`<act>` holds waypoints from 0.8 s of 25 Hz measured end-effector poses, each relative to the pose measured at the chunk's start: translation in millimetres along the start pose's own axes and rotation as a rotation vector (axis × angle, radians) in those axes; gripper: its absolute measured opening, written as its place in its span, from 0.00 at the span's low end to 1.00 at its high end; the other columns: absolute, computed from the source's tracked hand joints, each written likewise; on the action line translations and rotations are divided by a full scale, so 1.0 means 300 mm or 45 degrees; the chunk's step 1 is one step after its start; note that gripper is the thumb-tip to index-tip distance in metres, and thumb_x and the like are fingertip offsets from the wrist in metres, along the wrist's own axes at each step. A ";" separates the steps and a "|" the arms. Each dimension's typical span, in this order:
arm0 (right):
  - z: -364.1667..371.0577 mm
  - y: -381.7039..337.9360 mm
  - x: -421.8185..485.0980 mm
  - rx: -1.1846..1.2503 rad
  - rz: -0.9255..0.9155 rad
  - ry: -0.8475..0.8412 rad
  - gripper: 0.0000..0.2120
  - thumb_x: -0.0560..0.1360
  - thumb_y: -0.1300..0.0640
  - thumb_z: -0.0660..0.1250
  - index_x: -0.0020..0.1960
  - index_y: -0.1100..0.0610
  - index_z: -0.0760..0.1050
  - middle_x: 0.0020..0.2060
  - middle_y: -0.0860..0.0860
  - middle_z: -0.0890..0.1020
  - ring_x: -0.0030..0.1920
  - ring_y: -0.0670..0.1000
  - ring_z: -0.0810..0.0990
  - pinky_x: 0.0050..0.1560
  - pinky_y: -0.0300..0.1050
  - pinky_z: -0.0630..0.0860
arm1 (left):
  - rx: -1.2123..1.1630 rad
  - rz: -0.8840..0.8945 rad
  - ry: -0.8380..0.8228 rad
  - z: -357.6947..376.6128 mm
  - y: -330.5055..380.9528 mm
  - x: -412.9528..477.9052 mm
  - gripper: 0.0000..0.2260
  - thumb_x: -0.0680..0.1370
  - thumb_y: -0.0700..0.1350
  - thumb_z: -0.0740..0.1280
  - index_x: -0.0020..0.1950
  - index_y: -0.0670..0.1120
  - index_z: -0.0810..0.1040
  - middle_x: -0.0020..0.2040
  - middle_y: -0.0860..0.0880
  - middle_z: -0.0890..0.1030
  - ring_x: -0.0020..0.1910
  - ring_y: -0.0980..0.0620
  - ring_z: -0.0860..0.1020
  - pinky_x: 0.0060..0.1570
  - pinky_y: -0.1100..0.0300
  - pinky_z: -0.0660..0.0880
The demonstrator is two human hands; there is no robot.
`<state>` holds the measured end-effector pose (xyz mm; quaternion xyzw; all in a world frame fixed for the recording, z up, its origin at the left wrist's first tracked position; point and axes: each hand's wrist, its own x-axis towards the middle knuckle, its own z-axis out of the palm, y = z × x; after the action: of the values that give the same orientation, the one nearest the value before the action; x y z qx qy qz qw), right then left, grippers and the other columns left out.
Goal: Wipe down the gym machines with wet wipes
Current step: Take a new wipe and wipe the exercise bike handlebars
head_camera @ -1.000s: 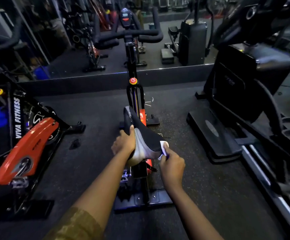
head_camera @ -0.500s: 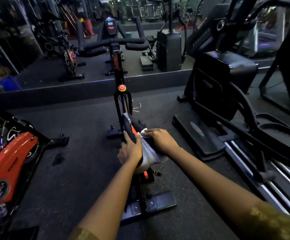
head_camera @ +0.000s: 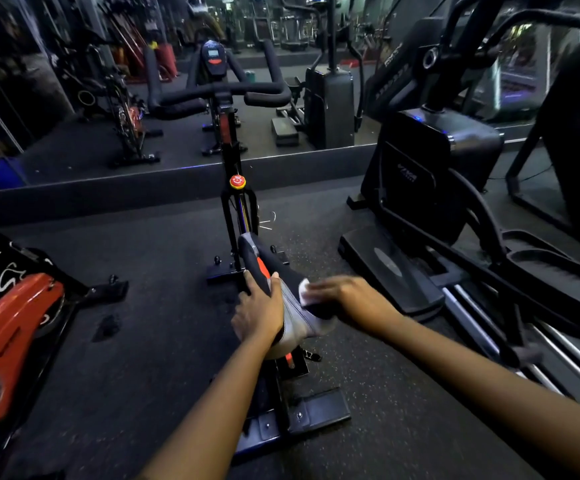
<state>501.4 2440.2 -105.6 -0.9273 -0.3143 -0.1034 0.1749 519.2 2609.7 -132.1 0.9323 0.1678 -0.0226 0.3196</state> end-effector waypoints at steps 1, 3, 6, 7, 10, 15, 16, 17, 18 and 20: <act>-0.007 0.030 0.072 -0.011 0.089 0.006 0.13 0.74 0.59 0.66 0.59 0.57 0.79 0.60 0.54 0.79 0.59 0.53 0.79 0.59 0.44 0.73 | -0.005 -0.004 0.002 -0.001 0.002 0.002 0.31 0.80 0.64 0.45 0.79 0.51 0.47 0.71 0.40 0.67 0.66 0.38 0.70 0.62 0.48 0.65; 0.023 0.062 0.208 -0.012 0.168 -0.040 0.14 0.76 0.57 0.64 0.60 0.57 0.78 0.61 0.53 0.78 0.62 0.52 0.76 0.61 0.42 0.69 | -0.017 -0.011 0.005 -0.003 0.002 0.001 0.30 0.80 0.64 0.45 0.79 0.51 0.48 0.72 0.39 0.67 0.66 0.38 0.70 0.62 0.48 0.65; 0.115 0.026 0.265 -0.061 0.059 -0.098 0.11 0.77 0.56 0.63 0.56 0.53 0.81 0.53 0.51 0.81 0.53 0.55 0.80 0.47 0.45 0.73 | -0.026 -0.013 0.008 -0.003 -0.004 0.000 0.30 0.80 0.64 0.44 0.79 0.52 0.48 0.72 0.40 0.67 0.66 0.38 0.69 0.63 0.48 0.64; 0.131 0.014 0.237 -0.123 -0.021 -0.066 0.11 0.76 0.57 0.64 0.55 0.52 0.81 0.51 0.51 0.81 0.48 0.56 0.81 0.42 0.45 0.74 | -0.027 -0.012 0.009 -0.003 -0.004 0.002 0.30 0.80 0.64 0.45 0.79 0.52 0.49 0.72 0.40 0.67 0.66 0.38 0.69 0.63 0.48 0.64; 0.117 0.017 0.134 -0.148 -0.150 0.036 0.16 0.69 0.60 0.68 0.55 0.51 0.81 0.53 0.53 0.83 0.45 0.54 0.83 0.38 0.41 0.77 | -0.045 -0.027 0.011 -0.003 0.000 0.002 0.30 0.79 0.64 0.45 0.78 0.52 0.49 0.71 0.40 0.67 0.66 0.38 0.69 0.63 0.47 0.64; 0.041 0.032 -0.020 0.055 -0.253 -0.074 0.18 0.71 0.60 0.60 0.58 0.53 0.80 0.58 0.51 0.80 0.54 0.51 0.81 0.50 0.41 0.77 | -0.067 -0.034 0.003 -0.011 0.003 -0.014 0.30 0.79 0.64 0.45 0.78 0.53 0.48 0.73 0.41 0.65 0.68 0.39 0.68 0.64 0.47 0.63; 0.028 0.055 -0.014 0.120 -0.225 -0.094 0.20 0.70 0.65 0.62 0.58 0.53 0.80 0.58 0.51 0.80 0.56 0.49 0.80 0.53 0.39 0.75 | -0.062 -0.032 0.009 -0.012 0.004 -0.014 0.30 0.79 0.65 0.44 0.78 0.53 0.48 0.73 0.42 0.65 0.68 0.39 0.68 0.65 0.47 0.63; 0.016 0.082 0.013 0.188 -0.183 -0.094 0.22 0.68 0.69 0.64 0.58 0.53 0.80 0.58 0.51 0.80 0.56 0.48 0.79 0.57 0.35 0.73 | -0.053 -0.034 0.020 -0.011 0.006 -0.014 0.30 0.79 0.65 0.44 0.78 0.54 0.48 0.73 0.42 0.65 0.68 0.39 0.68 0.65 0.47 0.63; 0.012 0.107 0.059 0.254 -0.152 -0.060 0.22 0.67 0.70 0.65 0.57 0.54 0.80 0.57 0.52 0.81 0.56 0.46 0.78 0.58 0.28 0.69 | -0.041 -0.038 0.031 -0.009 0.008 -0.014 0.30 0.79 0.65 0.44 0.78 0.54 0.48 0.73 0.43 0.65 0.69 0.40 0.68 0.65 0.47 0.63; 0.030 0.149 0.197 0.409 -0.060 0.073 0.18 0.68 0.66 0.62 0.55 0.58 0.81 0.54 0.53 0.82 0.54 0.46 0.78 0.55 0.26 0.68 | -0.018 -0.051 0.048 -0.009 0.013 -0.014 0.30 0.79 0.65 0.45 0.78 0.55 0.48 0.73 0.44 0.66 0.69 0.41 0.68 0.65 0.48 0.63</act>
<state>575.9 2442.8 -107.6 -0.8765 -0.3432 -0.0824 0.3274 516.4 2607.4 -127.1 0.9268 0.1925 -0.0101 0.3224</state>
